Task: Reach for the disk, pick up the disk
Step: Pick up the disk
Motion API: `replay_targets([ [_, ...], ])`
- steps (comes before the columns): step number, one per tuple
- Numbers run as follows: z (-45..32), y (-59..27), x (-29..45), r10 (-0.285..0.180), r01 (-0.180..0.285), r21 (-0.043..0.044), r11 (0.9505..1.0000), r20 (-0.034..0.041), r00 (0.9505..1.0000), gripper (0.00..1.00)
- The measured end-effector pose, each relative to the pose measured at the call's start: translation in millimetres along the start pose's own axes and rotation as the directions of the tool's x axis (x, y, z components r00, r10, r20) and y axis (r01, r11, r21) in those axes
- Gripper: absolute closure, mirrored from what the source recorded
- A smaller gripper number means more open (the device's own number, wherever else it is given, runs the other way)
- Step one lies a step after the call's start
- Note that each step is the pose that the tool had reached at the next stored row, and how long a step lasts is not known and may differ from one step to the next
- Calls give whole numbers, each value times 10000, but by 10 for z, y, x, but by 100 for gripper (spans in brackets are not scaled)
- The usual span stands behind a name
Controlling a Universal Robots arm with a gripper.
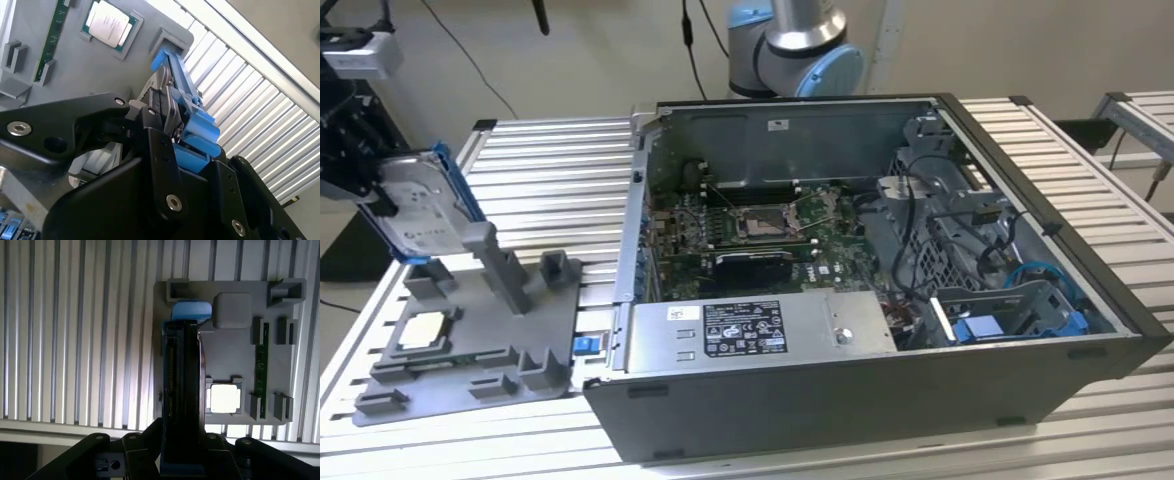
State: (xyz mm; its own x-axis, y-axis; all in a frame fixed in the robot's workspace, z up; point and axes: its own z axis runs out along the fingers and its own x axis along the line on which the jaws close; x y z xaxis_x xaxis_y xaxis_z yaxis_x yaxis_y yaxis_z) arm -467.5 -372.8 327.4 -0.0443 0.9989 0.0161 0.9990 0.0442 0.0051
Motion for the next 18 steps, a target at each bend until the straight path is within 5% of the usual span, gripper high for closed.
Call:
replay_targets([
  [5,-129,0,2,141,-141,-20,9999,1,9999,100],
  [18,-310,0,5,204,-204,-36,9998,2,9998,100],
])
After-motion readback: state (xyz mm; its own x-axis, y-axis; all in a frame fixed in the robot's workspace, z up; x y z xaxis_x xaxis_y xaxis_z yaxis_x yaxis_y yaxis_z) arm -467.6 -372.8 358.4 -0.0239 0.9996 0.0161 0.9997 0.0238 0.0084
